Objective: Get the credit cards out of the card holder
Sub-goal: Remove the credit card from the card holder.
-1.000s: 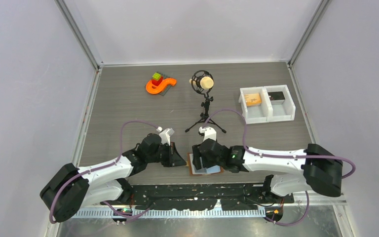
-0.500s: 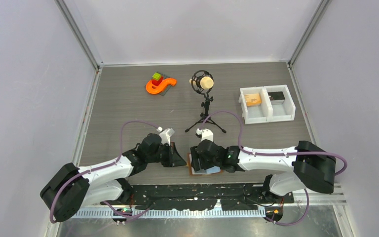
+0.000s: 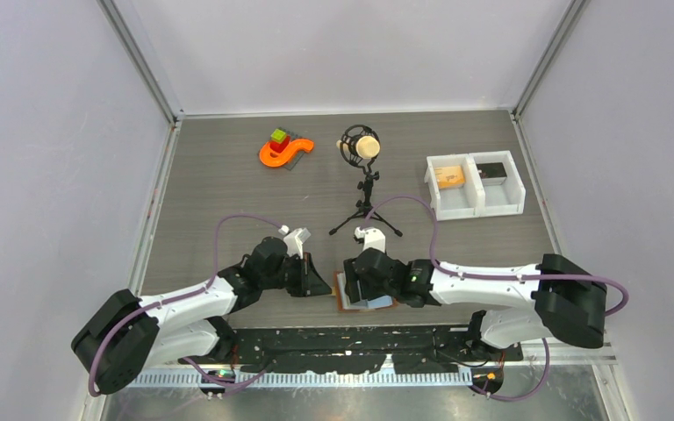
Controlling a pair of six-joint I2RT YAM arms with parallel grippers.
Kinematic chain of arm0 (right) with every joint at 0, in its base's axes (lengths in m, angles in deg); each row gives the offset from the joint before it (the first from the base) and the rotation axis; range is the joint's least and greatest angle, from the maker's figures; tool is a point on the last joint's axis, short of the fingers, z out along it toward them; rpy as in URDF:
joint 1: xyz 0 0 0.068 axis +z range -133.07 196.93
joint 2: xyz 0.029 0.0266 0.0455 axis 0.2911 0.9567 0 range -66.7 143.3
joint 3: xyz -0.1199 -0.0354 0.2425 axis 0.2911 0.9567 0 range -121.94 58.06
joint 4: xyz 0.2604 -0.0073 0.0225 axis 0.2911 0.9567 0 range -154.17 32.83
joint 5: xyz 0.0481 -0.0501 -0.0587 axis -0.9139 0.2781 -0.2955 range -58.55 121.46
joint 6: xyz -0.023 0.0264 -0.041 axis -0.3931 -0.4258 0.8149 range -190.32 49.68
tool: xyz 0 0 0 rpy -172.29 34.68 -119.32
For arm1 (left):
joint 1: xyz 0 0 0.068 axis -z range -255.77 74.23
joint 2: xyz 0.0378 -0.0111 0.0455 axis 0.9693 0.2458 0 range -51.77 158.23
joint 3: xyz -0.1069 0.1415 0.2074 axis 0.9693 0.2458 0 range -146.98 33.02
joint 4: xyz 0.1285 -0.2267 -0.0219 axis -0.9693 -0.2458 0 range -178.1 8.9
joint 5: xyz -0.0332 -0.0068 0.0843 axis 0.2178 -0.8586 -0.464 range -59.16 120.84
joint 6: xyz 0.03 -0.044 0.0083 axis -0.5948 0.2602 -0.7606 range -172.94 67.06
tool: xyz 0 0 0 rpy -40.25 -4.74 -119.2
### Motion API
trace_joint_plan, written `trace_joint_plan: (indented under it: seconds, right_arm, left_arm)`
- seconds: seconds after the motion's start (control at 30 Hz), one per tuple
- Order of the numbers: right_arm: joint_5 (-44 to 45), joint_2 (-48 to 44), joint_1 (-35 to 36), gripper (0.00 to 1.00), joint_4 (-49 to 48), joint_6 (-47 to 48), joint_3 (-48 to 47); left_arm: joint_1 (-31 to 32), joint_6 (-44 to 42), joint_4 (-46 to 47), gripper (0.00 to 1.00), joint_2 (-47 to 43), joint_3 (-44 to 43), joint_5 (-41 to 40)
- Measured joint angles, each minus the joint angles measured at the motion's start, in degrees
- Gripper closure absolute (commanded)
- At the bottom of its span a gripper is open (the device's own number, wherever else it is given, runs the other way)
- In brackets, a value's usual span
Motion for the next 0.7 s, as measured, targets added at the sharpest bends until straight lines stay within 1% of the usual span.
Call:
trace_joint_plan:
  seconds: [0.3, 0.47, 0.6, 0.7]
  right_arm:
    - [1.5, -1.2, 0.1, 0.32, 2.1, -0.8, 0.2]
    - [5.2, -8.5, 0.2, 0.32, 8.4, -1.3, 0.3]
    - [9.6, -15.4, -0.2, 0.33, 13.5, -1.6, 0.8]
    - [12.2, -18.7, -0.8, 0.34, 16.4, -2.0, 2.0]
  left_arm:
    - [0.0, 0.0, 0.0, 1.00, 0.0, 0.0, 0.0]
    - [0.0, -0.5, -0.9, 1.00, -0.1, 0.0, -0.3]
    - [0.0, -2.2, -4.3, 1.00, -0.9, -0.1, -1.9]
    - [0.0, -2.9, -6.6, 0.99, -1.7, -0.3, -3.3]
